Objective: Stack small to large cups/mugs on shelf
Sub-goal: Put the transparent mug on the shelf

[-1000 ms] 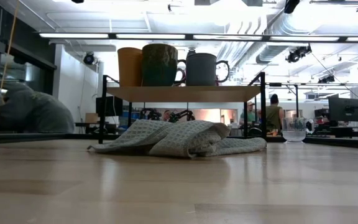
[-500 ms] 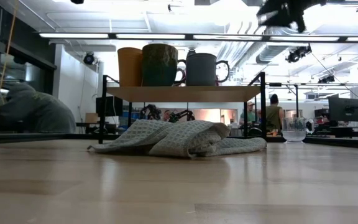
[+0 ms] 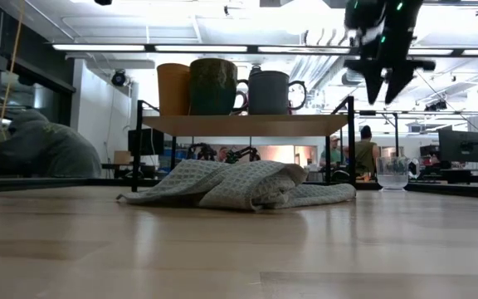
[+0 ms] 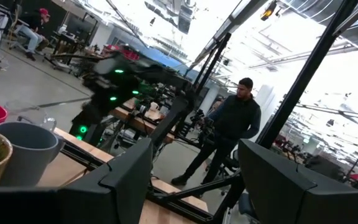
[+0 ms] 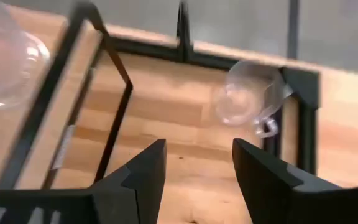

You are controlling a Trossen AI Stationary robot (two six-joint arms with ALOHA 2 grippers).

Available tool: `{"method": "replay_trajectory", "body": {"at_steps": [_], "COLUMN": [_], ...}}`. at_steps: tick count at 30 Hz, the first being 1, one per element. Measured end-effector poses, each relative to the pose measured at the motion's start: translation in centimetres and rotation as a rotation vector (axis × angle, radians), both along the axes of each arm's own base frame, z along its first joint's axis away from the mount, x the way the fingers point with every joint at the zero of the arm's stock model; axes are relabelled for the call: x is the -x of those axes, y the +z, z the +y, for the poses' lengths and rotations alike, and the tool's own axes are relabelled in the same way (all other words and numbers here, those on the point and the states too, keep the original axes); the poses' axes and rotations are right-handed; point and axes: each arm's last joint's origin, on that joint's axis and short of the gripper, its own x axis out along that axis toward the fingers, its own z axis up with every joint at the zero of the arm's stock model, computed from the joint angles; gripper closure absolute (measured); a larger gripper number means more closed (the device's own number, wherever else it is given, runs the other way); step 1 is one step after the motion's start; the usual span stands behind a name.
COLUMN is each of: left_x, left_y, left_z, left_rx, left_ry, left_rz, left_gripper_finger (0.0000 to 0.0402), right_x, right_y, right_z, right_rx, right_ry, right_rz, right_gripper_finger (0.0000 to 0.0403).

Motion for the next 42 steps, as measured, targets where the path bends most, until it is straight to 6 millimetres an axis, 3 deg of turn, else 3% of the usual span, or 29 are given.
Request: {"method": "replay_trajectory", "body": {"at_steps": [7,14,25,42], "left_x": [0.0,0.0,0.0,0.0], "left_y": [0.0,0.0,0.0,0.0], "left_z": [0.0,0.0,0.1,0.1], "left_rx": [0.000,0.000,0.006,0.006], "left_ry": [0.000,0.000,0.023,0.026], "left_rz": [0.000,0.000,0.000,0.000], "left_gripper_finger": [0.0176,0.0176,0.0177,0.0176], "right_x": [1.0,2.2,1.7,1.3], "right_y": [-2.9,-5.5,-8.1,-11.2], "right_z": [-6.0,-9.2,-10.9,-12.7], "right_rx": [-0.206,-0.328,-0.394,-0.420], "right_ry": [-0.003,-0.031,0.097,0.063], "right_rz": [0.021,0.092,0.201,0.279], "right_gripper_finger": [0.0226,0.0226,0.0226,0.0226]}}
